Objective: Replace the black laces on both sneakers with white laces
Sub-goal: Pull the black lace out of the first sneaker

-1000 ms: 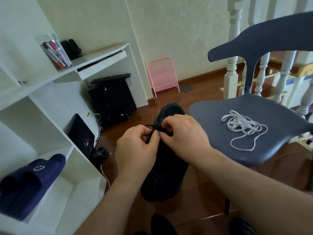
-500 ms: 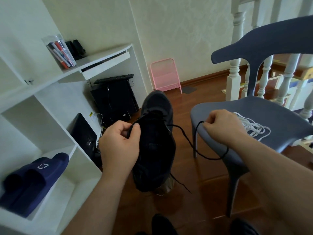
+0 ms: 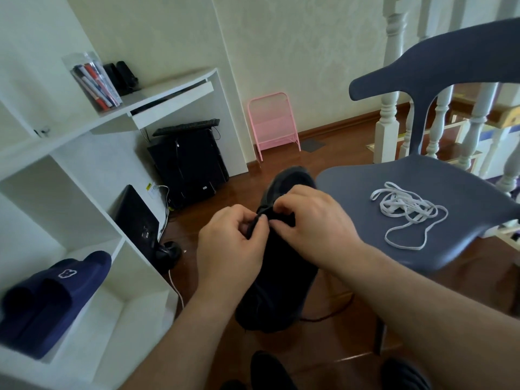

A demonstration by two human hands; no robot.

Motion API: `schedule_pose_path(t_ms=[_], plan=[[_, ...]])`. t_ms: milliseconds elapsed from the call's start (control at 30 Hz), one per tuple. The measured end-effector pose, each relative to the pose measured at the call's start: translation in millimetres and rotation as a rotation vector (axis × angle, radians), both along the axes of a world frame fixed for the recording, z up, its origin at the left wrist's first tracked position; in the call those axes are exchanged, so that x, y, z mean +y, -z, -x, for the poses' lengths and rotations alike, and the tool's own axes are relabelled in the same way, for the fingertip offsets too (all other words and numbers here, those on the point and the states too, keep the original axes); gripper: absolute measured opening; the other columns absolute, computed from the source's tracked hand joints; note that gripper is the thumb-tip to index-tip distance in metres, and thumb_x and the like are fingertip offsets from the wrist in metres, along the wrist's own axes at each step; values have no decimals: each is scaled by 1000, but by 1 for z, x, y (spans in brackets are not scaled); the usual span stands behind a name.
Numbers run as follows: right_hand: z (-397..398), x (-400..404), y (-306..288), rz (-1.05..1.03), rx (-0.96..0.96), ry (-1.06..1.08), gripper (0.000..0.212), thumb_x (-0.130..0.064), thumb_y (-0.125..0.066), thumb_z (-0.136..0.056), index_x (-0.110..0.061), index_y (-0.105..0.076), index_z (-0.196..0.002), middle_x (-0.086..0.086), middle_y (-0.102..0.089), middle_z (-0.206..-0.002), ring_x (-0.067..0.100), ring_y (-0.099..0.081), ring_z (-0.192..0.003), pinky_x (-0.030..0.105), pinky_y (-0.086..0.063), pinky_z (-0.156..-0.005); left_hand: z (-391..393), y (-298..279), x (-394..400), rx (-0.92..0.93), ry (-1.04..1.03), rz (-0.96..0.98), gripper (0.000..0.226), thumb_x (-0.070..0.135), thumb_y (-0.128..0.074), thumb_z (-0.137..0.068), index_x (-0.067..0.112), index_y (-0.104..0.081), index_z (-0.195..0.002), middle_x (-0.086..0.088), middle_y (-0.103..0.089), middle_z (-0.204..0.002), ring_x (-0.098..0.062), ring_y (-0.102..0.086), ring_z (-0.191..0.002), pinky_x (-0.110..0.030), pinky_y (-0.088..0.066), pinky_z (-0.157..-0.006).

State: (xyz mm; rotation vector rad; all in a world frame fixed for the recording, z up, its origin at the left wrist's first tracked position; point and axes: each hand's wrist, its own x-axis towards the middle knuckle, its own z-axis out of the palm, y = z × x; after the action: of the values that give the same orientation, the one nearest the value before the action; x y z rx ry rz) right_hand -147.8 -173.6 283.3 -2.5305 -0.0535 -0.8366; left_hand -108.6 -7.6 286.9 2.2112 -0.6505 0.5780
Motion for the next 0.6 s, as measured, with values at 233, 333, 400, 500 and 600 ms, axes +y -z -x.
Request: schedule_pose_path(t_ms=[233,333,400,500,600], plan=[[0,-3,-3,64,67,136,16,-36,-58,-98,-27,-56,-85,-10,-51,-86,14,-46,-80,30,-33,-60,1,4,-4,-5,-6,-31,26,35,-70,-95,29,-62,-72,10,-55,-67,-7,-56,-68,-36,-48,-58],[-1,-23,-2,-99,161,236,22,-34,-60,-92,-25,-51,-74,-7,-53,-80,20,-51,-77,34,-39,-62,-5,-4,2,42,-69,26,22,35,-70,-95,29,-66,-74,9,-61,-69,-5,-59,-69,-38,-52,-63],[-1,-50,0,-337,230,331,24,-32,-63,-88,-19,-55,-69,-3,-58,-74,24,-56,-75,35,-40,-61,-12,-10,11,49,-100,98,21,32,-72,-94,27,-68,-74,8,-63,-66,-7,-60,-68,-37,-53,-65],[5,-71,6,-426,411,303,27,-33,-66,-89,-14,-59,-71,1,-62,-71,23,-59,-72,32,-41,-59,-11,-12,17,25,-51,51,21,32,-73,-94,27,-69,-74,8,-62,-68,-8,-60,-67,-35,-52,-63],[9,-63,1,-348,366,193,10,-25,-68,-83,-25,-60,-90,-6,-61,-91,16,-57,-85,34,-43,-71,-6,-6,9,-3,-25,-21,22,34,-72,-94,29,-66,-73,10,-59,-69,-6,-58,-68,-32,-49,-61]])
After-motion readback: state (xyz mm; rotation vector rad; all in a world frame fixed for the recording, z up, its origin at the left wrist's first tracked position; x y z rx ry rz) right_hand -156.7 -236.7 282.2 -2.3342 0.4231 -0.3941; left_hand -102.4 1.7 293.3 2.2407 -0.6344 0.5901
